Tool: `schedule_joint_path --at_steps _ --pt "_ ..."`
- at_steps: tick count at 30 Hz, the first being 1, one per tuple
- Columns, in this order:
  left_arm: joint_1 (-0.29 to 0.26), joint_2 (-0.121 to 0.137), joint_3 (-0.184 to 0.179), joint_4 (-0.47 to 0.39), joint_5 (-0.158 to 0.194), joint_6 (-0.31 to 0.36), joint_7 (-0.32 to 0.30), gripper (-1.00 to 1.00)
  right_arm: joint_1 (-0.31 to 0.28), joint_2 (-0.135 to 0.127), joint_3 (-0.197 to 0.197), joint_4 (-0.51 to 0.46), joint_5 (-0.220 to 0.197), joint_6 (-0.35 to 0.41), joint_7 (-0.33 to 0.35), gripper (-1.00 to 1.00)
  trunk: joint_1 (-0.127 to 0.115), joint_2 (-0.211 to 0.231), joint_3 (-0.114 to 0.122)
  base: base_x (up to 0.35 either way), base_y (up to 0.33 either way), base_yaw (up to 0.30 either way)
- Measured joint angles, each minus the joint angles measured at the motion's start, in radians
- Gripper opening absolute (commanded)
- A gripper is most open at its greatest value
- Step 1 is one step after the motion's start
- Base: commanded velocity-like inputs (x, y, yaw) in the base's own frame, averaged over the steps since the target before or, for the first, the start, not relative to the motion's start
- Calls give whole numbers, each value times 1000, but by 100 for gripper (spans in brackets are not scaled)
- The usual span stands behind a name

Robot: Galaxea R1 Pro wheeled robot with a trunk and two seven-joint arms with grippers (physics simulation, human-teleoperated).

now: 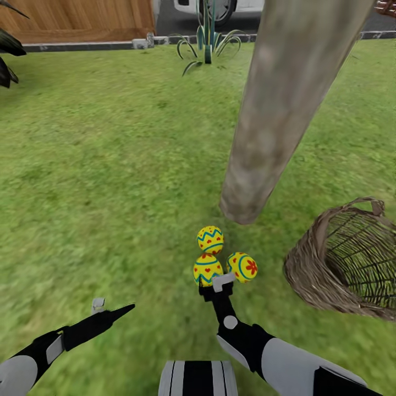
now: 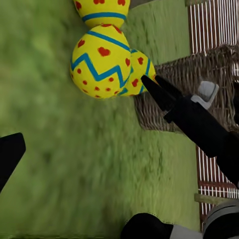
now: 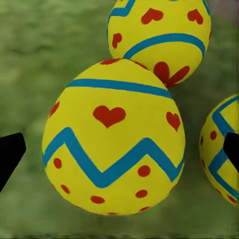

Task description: Take the three Easter eggs out of the wicker basket on the lawn in the garden, then place them on the lawn next to a single tree (choose any tree) so that all three eggs are next to the same tree and none are left in the basket.

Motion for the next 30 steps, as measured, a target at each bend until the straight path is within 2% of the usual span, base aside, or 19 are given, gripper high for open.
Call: schedule_joint_path --at_steps 5,12,15,16,18,25,29,30 --pt "0 -1 0 0 0 0 -2 100 0 3 8 -1 3 -24 17 100 -2 1 19 -330 0 0" --pt "0 -2 0 0 -2 -1 3 100 0 3 9 -1 0 -38 93 100 -5 3 46 -334 -4 0" --pt "0 -8 2 0 -2 -3 140 100 0 3 8 0 0 -38 97 100 -7 4 58 -334 -58 0" --pt "0 -18 1 0 -2 -2 210 100 0 3 8 0 0 -38 97 100 -7 4 62 -334 -69 0" --pt "0 -30 2 0 -2 -2 289 100 0 3 8 0 0 -38 97 100 -8 4 70 -330 -71 0" --pt "0 -58 1 0 -4 -1 392 100 0 1 5 0 -1 -38 97 100 -11 6 97 -291 -72 0" --pt "0 -80 1 -1 -5 -2 503 100 0 0 5 1 -1 -38 97 100 -13 7 112 -226 -77 0" --pt "0 -89 1 -2 -7 -3 548 100 0 0 5 1 -1 -38 97 100 -14 7 116 -182 -85 0"
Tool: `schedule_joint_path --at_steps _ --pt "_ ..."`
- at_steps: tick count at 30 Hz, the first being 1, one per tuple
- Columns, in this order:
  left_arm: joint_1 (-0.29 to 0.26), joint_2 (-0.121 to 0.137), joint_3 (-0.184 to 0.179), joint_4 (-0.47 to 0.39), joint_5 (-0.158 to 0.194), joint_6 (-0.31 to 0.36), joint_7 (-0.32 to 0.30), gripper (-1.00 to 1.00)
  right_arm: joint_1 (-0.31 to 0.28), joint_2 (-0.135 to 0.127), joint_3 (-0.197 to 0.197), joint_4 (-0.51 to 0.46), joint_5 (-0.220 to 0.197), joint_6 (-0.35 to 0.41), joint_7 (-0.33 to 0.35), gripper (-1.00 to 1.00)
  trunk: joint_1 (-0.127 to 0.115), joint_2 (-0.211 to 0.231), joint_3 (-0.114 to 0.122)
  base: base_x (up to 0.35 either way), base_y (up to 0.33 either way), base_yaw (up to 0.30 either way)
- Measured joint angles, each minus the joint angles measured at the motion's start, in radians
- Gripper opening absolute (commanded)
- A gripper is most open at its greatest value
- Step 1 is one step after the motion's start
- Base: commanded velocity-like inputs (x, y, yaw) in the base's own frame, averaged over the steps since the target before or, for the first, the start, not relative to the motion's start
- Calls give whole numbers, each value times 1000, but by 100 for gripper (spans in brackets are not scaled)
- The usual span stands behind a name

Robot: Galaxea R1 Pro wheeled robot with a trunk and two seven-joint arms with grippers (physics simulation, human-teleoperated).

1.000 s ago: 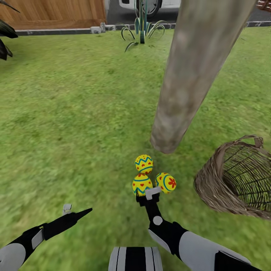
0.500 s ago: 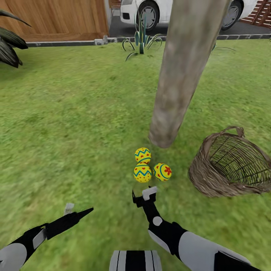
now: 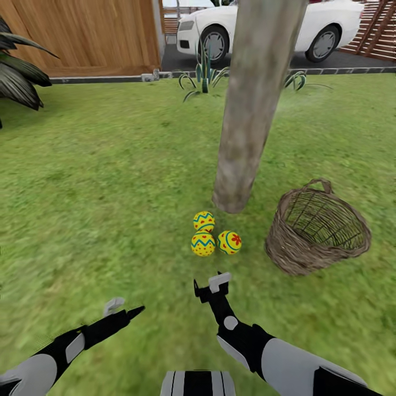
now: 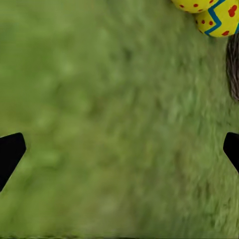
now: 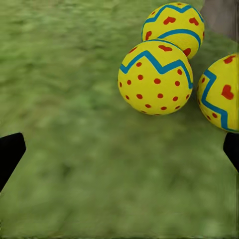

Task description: Take the three Easter eggs out of the wicker basket on the lawn in the garden, then place them on the lawn next to a single tree (choose any tree) so that all three eggs are next to the same tree and none are left in the basket.

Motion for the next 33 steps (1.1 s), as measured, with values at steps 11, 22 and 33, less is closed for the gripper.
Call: schedule_joint_path --at_steps 11,22,33 --pt "0 -51 4 -3 -2 -22 333 100 0 0 1 0 0 0 0 100 -5 3 43 -60 -37 0" --pt "0 -78 6 -4 -2 -59 367 100 0 1 1 0 0 1 0 100 -10 5 85 -1 -1 0" --pt "0 -89 6 -4 -2 -60 368 100 0 4 4 0 1 1 0 100 -15 8 128 0 0 0"
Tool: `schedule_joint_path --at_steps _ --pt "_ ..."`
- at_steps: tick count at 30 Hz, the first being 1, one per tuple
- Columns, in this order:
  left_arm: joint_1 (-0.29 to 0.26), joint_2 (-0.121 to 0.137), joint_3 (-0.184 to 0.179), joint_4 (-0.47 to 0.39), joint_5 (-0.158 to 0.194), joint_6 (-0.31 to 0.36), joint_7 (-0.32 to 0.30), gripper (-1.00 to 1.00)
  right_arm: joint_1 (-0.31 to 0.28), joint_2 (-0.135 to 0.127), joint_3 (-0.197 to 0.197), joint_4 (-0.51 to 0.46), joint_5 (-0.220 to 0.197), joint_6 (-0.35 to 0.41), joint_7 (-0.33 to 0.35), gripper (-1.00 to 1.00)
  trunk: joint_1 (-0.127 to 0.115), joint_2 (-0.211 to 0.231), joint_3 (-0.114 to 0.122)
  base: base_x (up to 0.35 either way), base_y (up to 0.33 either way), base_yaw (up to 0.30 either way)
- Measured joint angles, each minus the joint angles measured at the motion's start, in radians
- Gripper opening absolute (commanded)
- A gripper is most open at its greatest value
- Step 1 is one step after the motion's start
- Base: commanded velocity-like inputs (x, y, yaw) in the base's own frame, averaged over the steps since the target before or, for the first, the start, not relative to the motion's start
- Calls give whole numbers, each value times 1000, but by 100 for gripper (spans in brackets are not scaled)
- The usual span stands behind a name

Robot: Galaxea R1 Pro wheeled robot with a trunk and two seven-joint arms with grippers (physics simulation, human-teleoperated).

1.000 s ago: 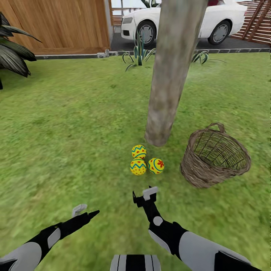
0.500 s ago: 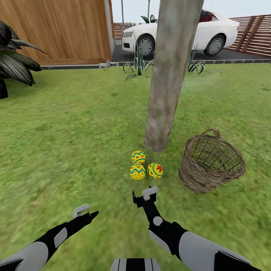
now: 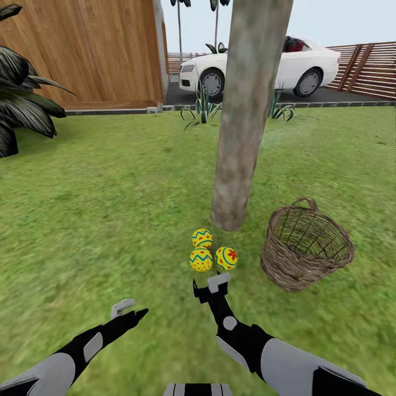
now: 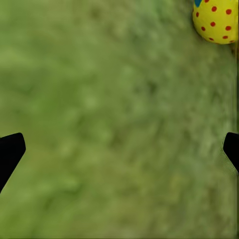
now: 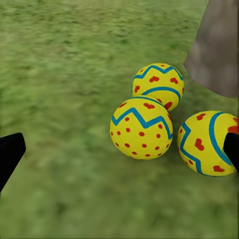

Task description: Take the three Easter eggs out of the wicker basket on the lawn in the garden, then place them on the lawn next to a single tree (choose any tree) so that all three eggs are next to the same tree and none are left in the basket.

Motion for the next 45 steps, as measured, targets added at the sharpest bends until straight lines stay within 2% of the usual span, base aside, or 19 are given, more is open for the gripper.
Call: schedule_joint_path --at_steps 9,14,17,18,19,21,26,31,32,36,38,39,45 --pt "0 -3 1 0 -1 0 0 100 0 -1 0 0 0 0 0 100 -4 2 35 0 0 0" --pt "0 -23 0 0 -3 0 13 100 0 -3 -1 0 0 -4 0 100 -6 3 54 0 0 0" --pt "0 -38 0 2 -4 -8 78 100 4 -2 0 0 0 -7 2 100 -8 4 66 0 0 0" --pt "0 -51 0 3 -5 -14 118 100 7 -2 0 -1 1 -8 2 100 -8 4 70 0 0 0" --pt "0 -87 -3 11 -6 -24 231 100 30 -5 -1 20 -3 -9 3 100 -8 5 73 0 0 0" --pt "0 -95 -1 27 -7 -25 252 100 62 -2 -2 63 -2 -17 3 100 -9 5 81 0 0 0" --pt "0 -97 0 59 -5 -24 265 100 86 0 -2 104 -5 -67 3 100 -12 6 101 0 0 0" --pt "0 -93 1 95 -5 -25 275 100 93 0 -2 139 -7 -81 3 100 -14 7 120 0 0 0" --pt "0 -84 1 102 -4 -26 349 100 115 -3 -5 152 -12 -85 2 100 -14 8 124 0 0 0" --pt "1 -82 1 105 -1 -27 460 100 174 -4 -7 168 -47 -99 3 100 -16 8 139 0 0 0" --pt "8 -81 2 105 -1 -28 479 100 187 -5 -7 174 -62 -109 3 100 -17 9 147 0 0 0" --pt "29 -79 3 106 -1 -28 491 100 197 -6 -8 180 -71 -117 3 100 -17 9 151 0 0 0" --pt "53 -76 3 106 0 -28 498 100 207 -4 -6 213 -77 -125 2 100 -20 11 174 0 0 0"
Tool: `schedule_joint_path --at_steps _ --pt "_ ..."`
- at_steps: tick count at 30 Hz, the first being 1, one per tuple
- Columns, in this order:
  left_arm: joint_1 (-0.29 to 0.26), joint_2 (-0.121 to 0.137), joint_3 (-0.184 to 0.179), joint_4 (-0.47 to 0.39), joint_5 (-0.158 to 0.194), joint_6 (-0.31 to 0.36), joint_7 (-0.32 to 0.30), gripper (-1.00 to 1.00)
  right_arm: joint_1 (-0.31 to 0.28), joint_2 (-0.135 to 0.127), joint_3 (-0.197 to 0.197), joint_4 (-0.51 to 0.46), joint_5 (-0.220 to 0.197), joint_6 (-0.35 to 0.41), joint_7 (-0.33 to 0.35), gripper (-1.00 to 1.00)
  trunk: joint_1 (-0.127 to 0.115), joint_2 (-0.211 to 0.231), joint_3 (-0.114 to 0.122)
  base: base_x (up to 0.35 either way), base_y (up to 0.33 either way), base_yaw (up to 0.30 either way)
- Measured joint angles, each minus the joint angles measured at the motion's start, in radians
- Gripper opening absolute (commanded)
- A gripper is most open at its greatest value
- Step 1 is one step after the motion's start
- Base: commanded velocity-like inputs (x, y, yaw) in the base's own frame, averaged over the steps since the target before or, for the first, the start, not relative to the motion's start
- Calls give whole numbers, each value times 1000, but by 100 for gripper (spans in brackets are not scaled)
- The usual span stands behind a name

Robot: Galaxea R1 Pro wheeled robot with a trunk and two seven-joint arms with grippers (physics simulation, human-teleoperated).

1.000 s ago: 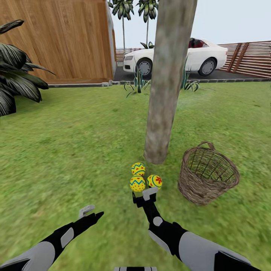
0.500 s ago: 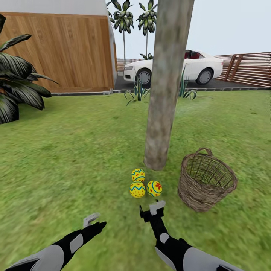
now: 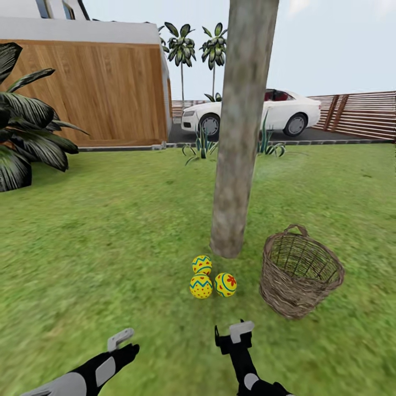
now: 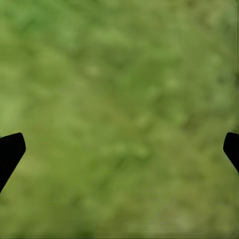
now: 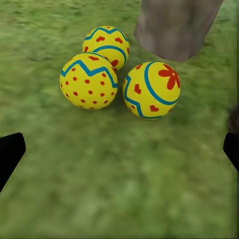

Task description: Take the three Easter eggs out of the wicker basket on the lawn in the garden, then place them on the lawn next to a single tree (choose any tree) so that all three eggs are next to the same tree and none are left in the basket.

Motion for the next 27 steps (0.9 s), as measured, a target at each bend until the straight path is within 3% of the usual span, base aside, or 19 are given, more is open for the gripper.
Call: schedule_joint_path --at_steps 12,19,27 --pt "32 -17 0 -1 -6 -24 -7 100 13 2 -8 85 1 -3 -3 100 -5 3 46 0 0 0" --pt "33 -20 0 -1 -8 -25 -7 100 13 4 -8 85 2 -3 -3 100 -32 52 68 0 0 0" --pt "33 -20 0 -1 -38 -25 -7 100 13 4 -6 85 2 -3 -3 100 -63 108 94 0 0 0"
